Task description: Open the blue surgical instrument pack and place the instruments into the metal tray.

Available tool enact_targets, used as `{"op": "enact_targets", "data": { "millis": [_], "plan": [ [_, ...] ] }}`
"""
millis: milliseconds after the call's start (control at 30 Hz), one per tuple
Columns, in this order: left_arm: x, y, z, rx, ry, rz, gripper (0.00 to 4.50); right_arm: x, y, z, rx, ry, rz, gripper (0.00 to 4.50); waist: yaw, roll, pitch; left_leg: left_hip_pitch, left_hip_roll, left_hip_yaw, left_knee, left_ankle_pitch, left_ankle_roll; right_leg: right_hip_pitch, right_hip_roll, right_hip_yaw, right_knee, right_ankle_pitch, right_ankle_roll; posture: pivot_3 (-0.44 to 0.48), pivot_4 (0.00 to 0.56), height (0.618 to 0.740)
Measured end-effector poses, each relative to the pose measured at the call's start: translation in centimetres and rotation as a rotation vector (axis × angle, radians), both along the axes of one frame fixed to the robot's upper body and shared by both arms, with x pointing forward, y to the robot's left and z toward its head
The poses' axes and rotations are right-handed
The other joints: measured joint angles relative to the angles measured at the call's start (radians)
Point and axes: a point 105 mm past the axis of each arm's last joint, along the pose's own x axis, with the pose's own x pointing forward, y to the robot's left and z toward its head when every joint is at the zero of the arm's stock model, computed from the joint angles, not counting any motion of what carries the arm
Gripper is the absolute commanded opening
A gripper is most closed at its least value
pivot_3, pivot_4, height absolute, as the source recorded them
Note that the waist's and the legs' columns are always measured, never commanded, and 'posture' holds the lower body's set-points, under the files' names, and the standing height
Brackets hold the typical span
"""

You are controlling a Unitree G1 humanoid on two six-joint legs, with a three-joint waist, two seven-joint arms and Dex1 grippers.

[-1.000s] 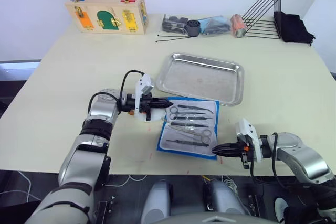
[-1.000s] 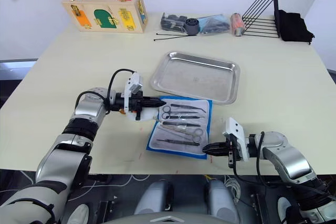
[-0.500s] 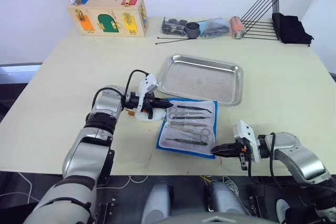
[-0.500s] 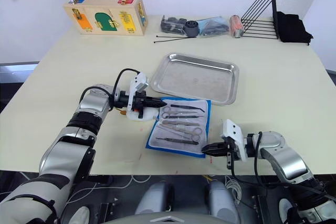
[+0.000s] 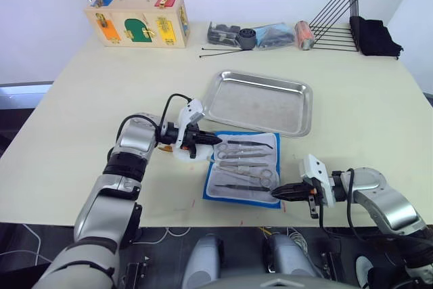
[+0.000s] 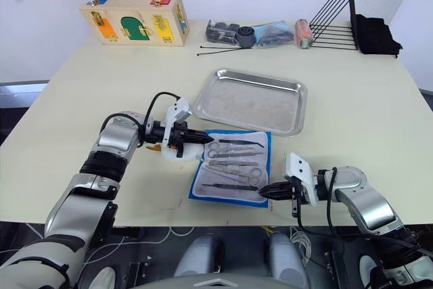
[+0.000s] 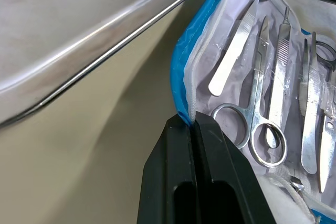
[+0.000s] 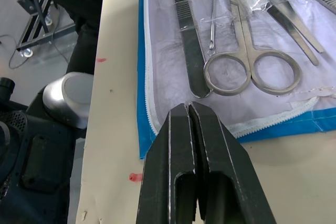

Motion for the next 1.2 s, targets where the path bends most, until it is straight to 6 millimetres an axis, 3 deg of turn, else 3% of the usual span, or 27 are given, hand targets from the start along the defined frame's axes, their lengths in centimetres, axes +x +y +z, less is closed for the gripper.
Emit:
{"op": "enact_targets", "data": {
  "millis": [167, 200, 300, 333, 433, 800, 1200],
  "plan": [
    [0.0, 0.0, -0.1, 0.002, 0.008, 0.011, 0.00, 0.0, 0.0, 0.0, -0.035, -0.025, 0.028, 0.06, 0.000, 0.001, -0.001, 0.000, 0.000, 0.000, 0.000, 0.000, 0.000, 0.000, 0.000, 0.000, 0.000, 0.000, 0.000, 0.000, 0.150, 0.740],
    [-0.1, 0.0, -0.2, 0.002, 0.015, 0.017, 0.48, 0.0, 0.0, -0.1, -0.056, -0.052, 0.048, 0.00, 0.000, 0.002, -0.002, 0.000, 0.000, 0.000, 0.000, 0.000, 0.000, 0.000, 0.000, 0.000, 0.000, 0.000, 0.000, 0.000, 0.150, 0.740],
    [-0.1, 0.0, -0.3, 0.002, 0.019, 0.023, 0.99, 0.1, 0.0, -0.1, -0.068, -0.073, 0.061, 0.00, 0.000, 0.002, -0.003, 0.001, 0.000, 0.000, 0.000, 0.000, 0.000, 0.000, 0.000, 0.000, 0.000, 0.000, 0.000, 0.000, 0.150, 0.740],
    [-0.2, -0.1, -0.3, 0.000, 0.020, 0.019, 1.56, 0.1, 0.0, -0.1, -0.068, -0.074, 0.060, 0.00, 0.000, 0.003, -0.004, 0.001, 0.000, 0.000, 0.000, 0.000, 0.000, 0.000, 0.000, 0.000, 0.000, 0.000, 0.000, 0.000, 0.150, 0.740],
    [-0.3, -0.3, -0.1, -0.013, 0.021, 0.005, 2.56, 0.1, 0.0, -0.2, -0.069, -0.071, 0.057, 0.00, 0.000, 0.004, -0.007, 0.001, 0.000, 0.000, 0.000, 0.000, 0.000, 0.001, 0.000, 0.000, 0.000, 0.000, 0.000, 0.000, 0.150, 0.740],
    [-0.2, -0.3, -0.3, -0.021, 0.016, 0.018, 2.56, 0.1, -0.1, -0.3, -0.072, -0.053, 0.037, 0.00, 0.000, 0.004, -0.008, 0.012, 0.000, 0.001, -0.002, 0.000, 0.000, 0.011, 0.000, 0.001, -0.002, 0.000, 0.000, 0.000, 0.150, 0.740],
    [-0.5, 1.0, 0.1, -0.135, 0.069, 0.101, 2.56, -0.1, 0.0, -0.2, -0.043, -0.022, 0.020, 0.00, -0.005, 0.003, -0.007, 0.012, 0.000, 0.001, -0.002, -0.001, 0.001, 0.010, 0.001, 0.002, -0.002, -0.001, 0.000, 0.000, 0.150, 0.740]
  ]
}}
